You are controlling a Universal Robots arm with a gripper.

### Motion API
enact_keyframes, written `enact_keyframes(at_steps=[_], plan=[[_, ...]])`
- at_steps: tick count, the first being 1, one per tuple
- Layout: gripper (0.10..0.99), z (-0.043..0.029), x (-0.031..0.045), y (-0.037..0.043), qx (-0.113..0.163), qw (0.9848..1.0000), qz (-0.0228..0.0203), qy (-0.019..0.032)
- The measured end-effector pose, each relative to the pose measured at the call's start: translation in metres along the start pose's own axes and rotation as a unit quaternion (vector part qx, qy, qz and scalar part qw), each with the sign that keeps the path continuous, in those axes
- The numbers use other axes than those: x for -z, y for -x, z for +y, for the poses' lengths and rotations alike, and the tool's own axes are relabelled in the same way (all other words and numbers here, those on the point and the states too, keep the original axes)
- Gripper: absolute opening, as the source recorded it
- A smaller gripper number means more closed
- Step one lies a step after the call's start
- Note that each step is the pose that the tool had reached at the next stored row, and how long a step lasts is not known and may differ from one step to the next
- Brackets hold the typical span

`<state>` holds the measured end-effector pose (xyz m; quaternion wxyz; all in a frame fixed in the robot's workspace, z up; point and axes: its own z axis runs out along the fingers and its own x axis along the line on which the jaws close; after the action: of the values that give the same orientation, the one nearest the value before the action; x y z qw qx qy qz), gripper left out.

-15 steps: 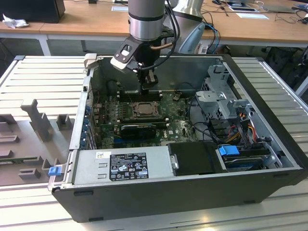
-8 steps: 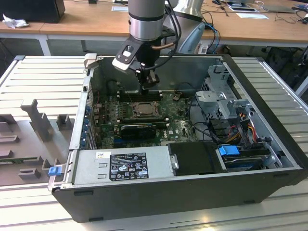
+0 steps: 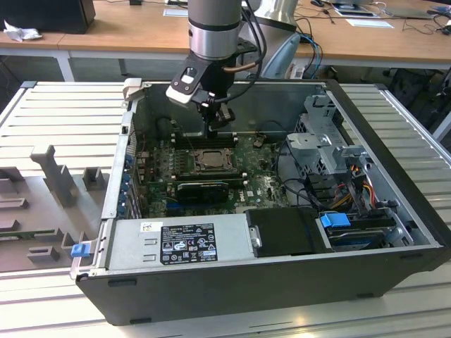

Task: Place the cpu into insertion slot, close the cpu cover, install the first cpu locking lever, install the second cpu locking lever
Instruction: 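Install the first cpu locking lever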

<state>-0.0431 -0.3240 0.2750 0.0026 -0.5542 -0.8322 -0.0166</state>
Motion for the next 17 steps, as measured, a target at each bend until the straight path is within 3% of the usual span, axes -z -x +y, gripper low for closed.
enact_keyframes(at_steps=[17], plan=[[0.106,0.0001,-0.0001,0.0000,0.052,0.9986,0.0013,-0.0012]])
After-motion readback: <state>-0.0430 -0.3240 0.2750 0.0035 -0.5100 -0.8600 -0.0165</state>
